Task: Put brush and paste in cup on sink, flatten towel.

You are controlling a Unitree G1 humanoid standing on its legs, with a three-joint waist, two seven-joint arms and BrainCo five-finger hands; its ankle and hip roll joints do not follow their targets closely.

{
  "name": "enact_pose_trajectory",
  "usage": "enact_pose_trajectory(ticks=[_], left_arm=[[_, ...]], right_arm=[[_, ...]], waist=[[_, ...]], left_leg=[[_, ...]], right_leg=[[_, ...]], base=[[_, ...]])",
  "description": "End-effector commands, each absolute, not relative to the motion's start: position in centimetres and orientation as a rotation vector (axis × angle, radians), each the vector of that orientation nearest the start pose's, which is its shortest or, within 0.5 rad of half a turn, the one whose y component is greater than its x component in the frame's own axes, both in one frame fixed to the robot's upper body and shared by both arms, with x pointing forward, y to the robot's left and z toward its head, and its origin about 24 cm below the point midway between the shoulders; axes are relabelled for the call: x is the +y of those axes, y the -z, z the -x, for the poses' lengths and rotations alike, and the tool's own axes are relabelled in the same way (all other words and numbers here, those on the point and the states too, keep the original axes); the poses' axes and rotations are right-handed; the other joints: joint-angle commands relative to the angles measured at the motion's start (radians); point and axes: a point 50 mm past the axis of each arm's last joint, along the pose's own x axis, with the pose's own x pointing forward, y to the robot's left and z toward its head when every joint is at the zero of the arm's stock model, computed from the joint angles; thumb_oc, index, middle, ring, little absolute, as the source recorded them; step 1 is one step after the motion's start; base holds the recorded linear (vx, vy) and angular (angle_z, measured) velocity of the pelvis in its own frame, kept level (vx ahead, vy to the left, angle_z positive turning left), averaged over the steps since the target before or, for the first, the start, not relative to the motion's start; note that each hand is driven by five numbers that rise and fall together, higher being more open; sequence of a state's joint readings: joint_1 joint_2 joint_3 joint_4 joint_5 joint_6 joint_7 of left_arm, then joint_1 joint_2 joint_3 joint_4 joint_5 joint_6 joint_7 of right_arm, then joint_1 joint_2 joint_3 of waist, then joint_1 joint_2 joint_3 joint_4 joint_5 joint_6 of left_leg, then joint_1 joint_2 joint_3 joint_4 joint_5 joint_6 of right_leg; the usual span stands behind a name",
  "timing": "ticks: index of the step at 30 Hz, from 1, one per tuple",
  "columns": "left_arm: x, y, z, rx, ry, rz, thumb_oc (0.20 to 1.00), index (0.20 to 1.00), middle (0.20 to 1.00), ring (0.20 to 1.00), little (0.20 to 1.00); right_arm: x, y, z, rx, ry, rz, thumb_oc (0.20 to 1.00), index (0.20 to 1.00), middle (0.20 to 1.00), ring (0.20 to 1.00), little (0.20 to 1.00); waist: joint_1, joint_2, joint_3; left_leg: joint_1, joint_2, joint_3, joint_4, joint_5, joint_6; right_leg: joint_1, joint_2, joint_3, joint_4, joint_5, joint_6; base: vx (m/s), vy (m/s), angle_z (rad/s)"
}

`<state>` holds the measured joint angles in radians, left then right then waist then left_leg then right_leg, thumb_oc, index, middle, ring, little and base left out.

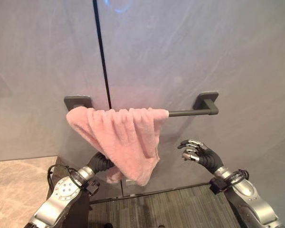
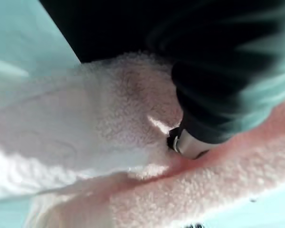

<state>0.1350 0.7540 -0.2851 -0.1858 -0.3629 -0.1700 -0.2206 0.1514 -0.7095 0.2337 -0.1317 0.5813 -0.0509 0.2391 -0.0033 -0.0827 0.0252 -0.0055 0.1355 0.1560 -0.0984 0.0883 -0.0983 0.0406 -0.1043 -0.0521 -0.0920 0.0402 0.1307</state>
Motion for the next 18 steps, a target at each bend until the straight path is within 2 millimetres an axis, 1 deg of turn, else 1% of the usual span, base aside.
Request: enact_pose_trajectory(ticks=[1, 2, 3, 4, 6, 7, 9, 10, 11, 12, 13, 14, 16, 17, 18], left_arm=[[20.0, -9.5, -21.9, -0.127, 0.582, -0.399, 0.200, 0.200, 0.200, 0.200, 0.200], [20.4, -9.9, -21.8, -0.123, 0.582, -0.415, 0.200, 0.200, 0.200, 0.200, 0.200], [20.5, -9.9, -21.8, -0.123, 0.579, -0.415, 0.200, 0.200, 0.200, 0.200, 0.200], [20.8, -10.0, -21.8, -0.117, 0.581, -0.426, 0.200, 0.200, 0.200, 0.200, 0.200], [21.4, -10.1, -21.8, -0.104, 0.576, -0.450, 0.200, 0.200, 0.200, 0.200, 0.200], [22.0, -10.3, -21.9, -0.096, 0.563, -0.474, 0.200, 0.200, 0.200, 0.200, 0.200], [22.3, -10.4, -21.9, -0.090, 0.562, -0.477, 0.200, 0.200, 0.200, 0.200, 0.200], [22.4, -10.5, -22.1, -0.090, 0.557, -0.490, 0.200, 0.200, 0.200, 0.200, 0.200], [22.5, -10.5, -22.1, -0.090, 0.556, -0.490, 0.200, 0.200, 0.200, 0.200, 0.200], [22.5, -10.7, -22.3, -0.092, 0.559, -0.500, 0.200, 0.200, 0.200, 0.200, 0.200], [22.5, -10.8, -22.5, -0.097, 0.562, -0.511, 0.200, 0.200, 0.200, 0.200, 0.200], [22.5, -10.8, -22.6, -0.097, 0.561, -0.511, 0.200, 0.200, 0.200, 0.200, 0.200], [22.2, -10.9, -22.8, -0.110, 0.570, -0.518, 0.200, 0.200, 0.200, 0.200, 0.200], [22.2, -10.9, -22.8, -0.110, 0.569, -0.518, 0.200, 0.200, 0.200, 0.200, 0.200], [21.9, -10.9, -22.9, -0.116, 0.577, -0.517, 0.200, 0.200, 0.200, 0.200, 0.200]], right_arm=[[-20.9, -7.2, -23.7, 0.066, -0.526, 0.200, 1.000, 1.000, 1.000, 1.000, 1.000], [-20.8, -7.1, -24.4, 0.087, -0.554, 0.234, 1.000, 1.000, 1.000, 1.000, 1.000], [-20.7, -7.1, -24.5, 0.086, -0.557, 0.234, 1.000, 1.000, 1.000, 1.000, 1.000], [-20.5, -7.1, -24.8, 0.097, -0.573, 0.242, 1.000, 1.000, 1.000, 1.000, 1.000], [-19.8, -6.8, -25.5, 0.118, -0.623, 0.242, 1.000, 1.000, 1.000, 1.000, 1.000], [-19.3, -6.9, -26.3, 0.117, -0.636, 0.261, 1.000, 1.000, 1.000, 1.000, 1.000], [-18.8, -7.0, -26.7, 0.116, -0.655, 0.259, 1.000, 1.000, 1.000, 1.000, 1.000], [-17.7, -6.9, -27.1, 0.119, -0.688, 0.226, 1.000, 1.000, 1.000, 1.000, 1.000], [-17.7, -6.9, -27.1, 0.119, -0.688, 0.226, 1.000, 1.000, 1.000, 1.000, 1.000], [-17.0, -6.8, -27.3, 0.121, -0.712, 0.201, 1.000, 1.000, 1.000, 1.000, 1.000], [-15.7, -7.1, -27.7, 0.106, -0.748, 0.166, 1.000, 1.000, 1.000, 1.000, 1.000], [-15.7, -7.1, -27.7, 0.105, -0.748, 0.166, 1.000, 1.000, 1.000, 1.000, 1.000], [-13.7, -7.9, -28.0, 0.074, -0.825, 0.118, 1.000, 1.000, 1.000, 1.000, 1.000], [-13.7, -7.9, -28.0, 0.074, -0.825, 0.118, 1.000, 1.000, 1.000, 1.000, 1.000], [-12.3, -8.6, -27.9, 0.054, -0.891, 0.096, 1.000, 1.000, 1.000, 1.000, 1.000]], waist=[[0.033, -0.018, 0.013], [0.048, -0.024, 0.016], [0.046, -0.024, 0.016], [0.056, -0.027, 0.017], [0.075, -0.031, 0.021], [0.092, -0.036, 0.024], [0.097, -0.038, 0.026], [0.113, -0.040, 0.030], [0.112, -0.041, 0.030], [0.121, -0.042, 0.032], [0.133, -0.043, 0.035], [0.133, -0.043, 0.035], [0.146, -0.041, 0.035], [0.145, -0.041, 0.035], [0.149, -0.039, 0.032]], left_leg=[[0.072, -0.074, 0.035, 0.011, -0.094, 0.048], [0.069, -0.077, 0.031, 0.011, -0.095, 0.050], [0.069, -0.077, 0.032, 0.011, -0.095, 0.050], [0.066, -0.079, 0.030, 0.011, -0.096, 0.051], [0.063, -0.083, 0.028, 0.011, -0.096, 0.054], [0.055, -0.087, 0.025, 0.011, -0.094, 0.055], [0.051, -0.089, 0.023, 0.011, -0.094, 0.057], [0.047, -0.094, 0.020, 0.011, -0.092, 0.060], [0.047, -0.094, 0.020, 0.011, -0.092, 0.060], [0.044, -0.097, 0.016, 0.011, -0.092, 0.062], [0.040, -0.101, 0.015, 0.011, -0.091, 0.064], [0.040, -0.101, 0.015, 0.011, -0.091, 0.064], [0.039, -0.106, 0.013, 0.013, -0.093, 0.066], [0.039, -0.106, 0.013, 0.013, -0.093, 0.066], [0.044, -0.105, 0.014, 0.011, -0.094, 0.066]], right_leg=[[0.017, -0.003, -0.074, 0.034, 0.025, 0.023], [0.017, -0.005, -0.077, 0.032, 0.026, 0.025], [0.017, -0.005, -0.076, 0.032, 0.026, 0.025], [0.018, -0.006, -0.077, 0.030, 0.028, 0.026], [0.018, -0.010, -0.078, 0.027, 0.031, 0.028], [0.016, -0.014, -0.081, 0.026, 0.034, 0.030], [0.014, -0.015, -0.083, 0.026, 0.035, 0.031], [0.013, -0.018, -0.087, 0.026, 0.035, 0.033], [0.013, -0.019, -0.087, 0.026, 0.035, 0.033], [0.014, -0.020, -0.087, 0.025, 0.035, 0.033], [0.014, -0.023, -0.090, 0.024, 0.036, 0.034], [0.014, -0.023, -0.090, 0.024, 0.036, 0.034], [0.015, -0.025, -0.093, 0.024, 0.036, 0.034], [0.015, -0.025, -0.093, 0.024, 0.036, 0.034], [0.019, -0.027, -0.093, 0.021, 0.035, 0.033]], base=[[0.01, 0.028, 0.20], [0.01, 0.022, 0.13], [0.01, 0.021, 0.08], [0.00, 0.000, 0.00], [0.01, 0.040, 0.02], [0.00, 0.032, 0.02], [0.00, 0.031, 0.03], [0.00, 0.033, 0.02], [0.00, 0.027, 0.04], [0.00, 0.016, 0.06], [0.00, 0.016, 0.10], [0.01, 0.020, 0.18], [0.02, 0.020, 0.13], [0.03, 0.018, 0.04], [0.00, 0.000, 0.00]])
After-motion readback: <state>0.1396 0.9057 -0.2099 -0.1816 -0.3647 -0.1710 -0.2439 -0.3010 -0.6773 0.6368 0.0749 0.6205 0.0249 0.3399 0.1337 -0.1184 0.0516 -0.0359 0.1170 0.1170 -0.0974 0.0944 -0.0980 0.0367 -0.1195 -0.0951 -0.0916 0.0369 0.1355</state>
